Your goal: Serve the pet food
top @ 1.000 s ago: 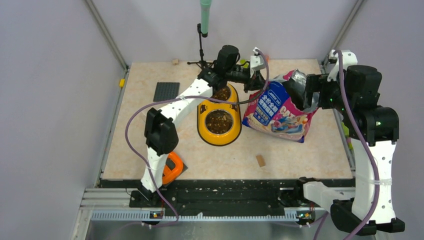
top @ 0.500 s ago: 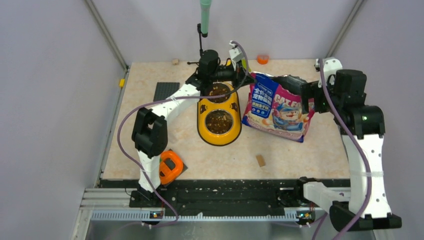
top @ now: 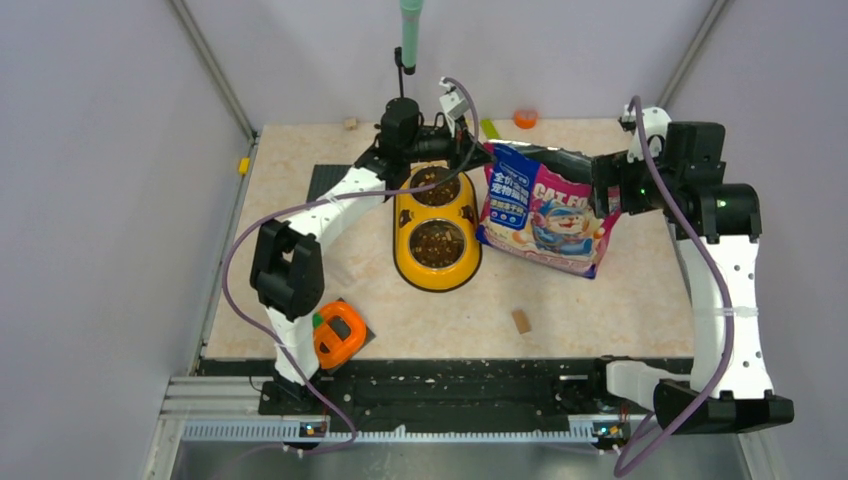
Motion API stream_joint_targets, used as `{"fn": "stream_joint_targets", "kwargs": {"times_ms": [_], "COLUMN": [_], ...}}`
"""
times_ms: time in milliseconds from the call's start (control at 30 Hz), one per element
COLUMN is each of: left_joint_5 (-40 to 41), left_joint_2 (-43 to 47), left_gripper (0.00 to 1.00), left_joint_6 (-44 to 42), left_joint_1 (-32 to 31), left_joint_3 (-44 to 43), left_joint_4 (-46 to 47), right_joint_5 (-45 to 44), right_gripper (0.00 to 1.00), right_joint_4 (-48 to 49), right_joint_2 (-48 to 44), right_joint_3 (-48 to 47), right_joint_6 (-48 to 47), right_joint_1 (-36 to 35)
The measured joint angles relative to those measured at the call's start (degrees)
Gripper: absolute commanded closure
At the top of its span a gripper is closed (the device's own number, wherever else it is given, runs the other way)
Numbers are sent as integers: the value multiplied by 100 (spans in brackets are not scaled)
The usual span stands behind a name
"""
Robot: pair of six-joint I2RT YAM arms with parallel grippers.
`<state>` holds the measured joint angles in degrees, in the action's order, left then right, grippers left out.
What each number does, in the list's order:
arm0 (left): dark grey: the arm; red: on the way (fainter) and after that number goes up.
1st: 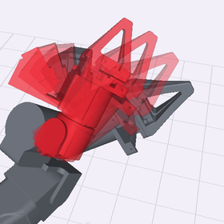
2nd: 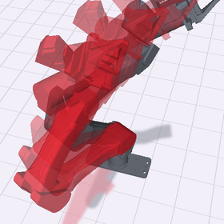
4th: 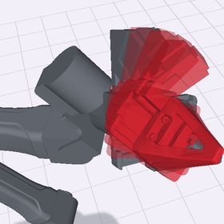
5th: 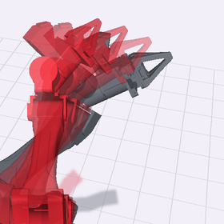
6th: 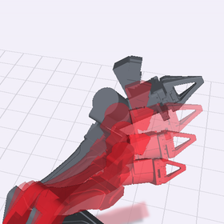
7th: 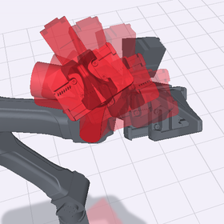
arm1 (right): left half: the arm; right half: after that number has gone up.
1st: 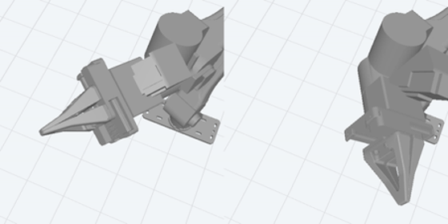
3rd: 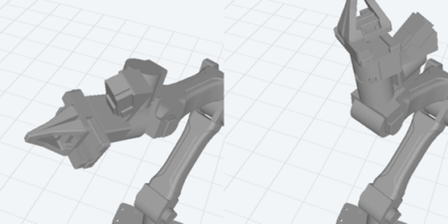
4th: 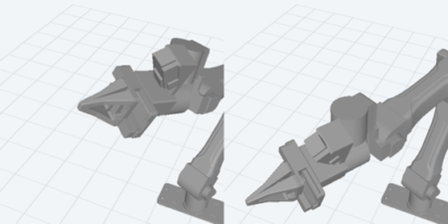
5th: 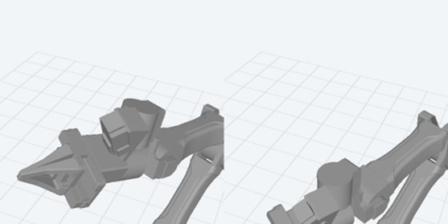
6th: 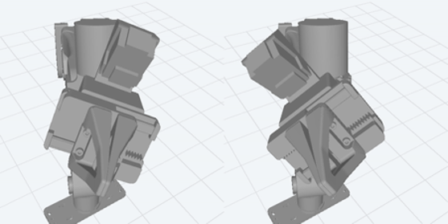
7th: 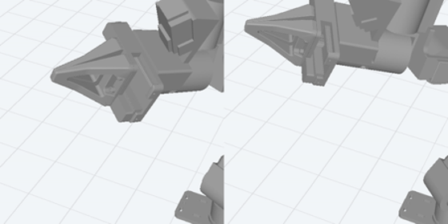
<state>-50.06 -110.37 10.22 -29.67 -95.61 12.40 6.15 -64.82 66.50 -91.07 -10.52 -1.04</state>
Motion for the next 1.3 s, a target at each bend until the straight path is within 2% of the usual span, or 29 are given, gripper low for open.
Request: {"fn": "stream_joint_targets", "kwargs": {"times_ms": [200,367,700,1000,1133,1233,1300], "left_joint_5": [22,127,70,-46,-98,-140,-144], "left_joint_2": [326,664,800,798,778,765,763], "left_gripper": [100,100,100,100,100,100,100], "left_joint_6": [-260,-466,-590,-560,-417,-341,-334], "left_joint_1": [33,103,227,247,254,267,269], "left_joint_3": [151,409,509,509,509,509,509], "left_joint_4": [-564,-894,-1062,-1064,-997,-955,-957], "right_joint_5": [125,168,737,697,1064,1567,1937], "right_gripper": [8,9,13,11,11,15,25], "right_joint_4": [-68,-146,-127,466,422,278,212], "right_joint_2": [20,33,20,507,811,1108,1237], "right_joint_3": [-520,-577,-232,-195,-221,-332,-356], "right_joint_6": [-24,-216,-1408,-2518,-3010,-3281,-3392], "right_joint_1": [4,9,9,11,208,396,470]}}
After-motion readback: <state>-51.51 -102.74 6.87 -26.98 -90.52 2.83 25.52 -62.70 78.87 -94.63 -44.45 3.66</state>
